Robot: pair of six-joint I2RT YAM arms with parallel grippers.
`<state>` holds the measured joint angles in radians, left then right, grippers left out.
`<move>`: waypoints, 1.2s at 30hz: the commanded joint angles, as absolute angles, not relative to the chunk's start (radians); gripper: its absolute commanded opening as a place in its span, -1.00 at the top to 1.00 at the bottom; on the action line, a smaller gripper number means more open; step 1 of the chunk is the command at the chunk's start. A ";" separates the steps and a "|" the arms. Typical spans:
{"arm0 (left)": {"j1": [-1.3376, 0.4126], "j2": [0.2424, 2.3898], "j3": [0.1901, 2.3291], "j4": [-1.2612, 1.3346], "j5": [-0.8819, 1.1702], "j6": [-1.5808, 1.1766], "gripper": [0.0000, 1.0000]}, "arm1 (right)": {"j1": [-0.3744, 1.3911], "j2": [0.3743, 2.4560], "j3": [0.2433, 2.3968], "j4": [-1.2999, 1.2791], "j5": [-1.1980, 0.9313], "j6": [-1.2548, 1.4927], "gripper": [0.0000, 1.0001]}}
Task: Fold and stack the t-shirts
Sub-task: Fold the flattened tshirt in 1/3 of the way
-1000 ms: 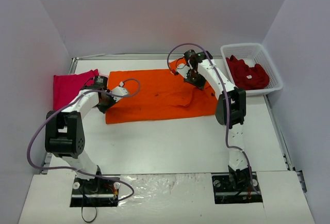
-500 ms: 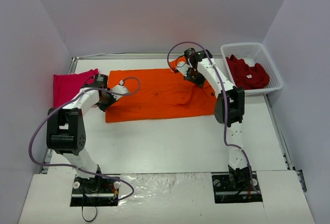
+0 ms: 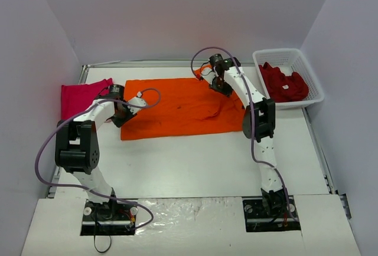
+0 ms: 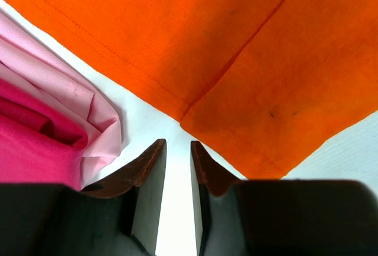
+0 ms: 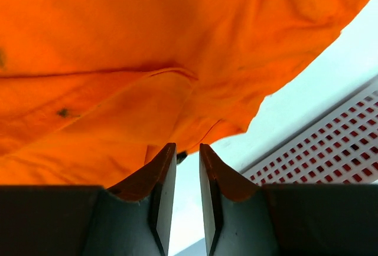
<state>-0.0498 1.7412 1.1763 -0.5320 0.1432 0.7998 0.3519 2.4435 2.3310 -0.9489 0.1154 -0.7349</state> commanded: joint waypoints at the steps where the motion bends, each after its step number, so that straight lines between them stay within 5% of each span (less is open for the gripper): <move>1: -0.040 1.733 1.212 -0.528 0.120 0.795 0.53 | 0.342 2.474 2.402 -0.940 0.163 -0.739 0.61; 12: -0.037 1.643 1.164 -0.518 0.066 0.776 0.45 | 0.325 2.505 2.424 -0.821 0.158 -0.690 0.38; 24: -0.037 1.482 1.172 -0.577 0.181 0.730 0.43 | 0.262 2.128 2.018 -0.772 0.071 -0.621 0.15; 28: -0.054 1.413 1.118 -0.575 0.193 0.713 0.43 | 0.227 1.984 1.849 -0.747 0.011 -0.592 0.31; 32: -0.061 1.390 1.054 -0.552 0.224 0.647 0.61 | 0.210 1.901 1.732 -0.746 -0.063 -0.584 1.00; 36: -0.067 1.408 1.026 -0.548 0.238 0.623 0.95 | 0.210 1.829 1.611 -0.749 -0.110 -0.597 1.00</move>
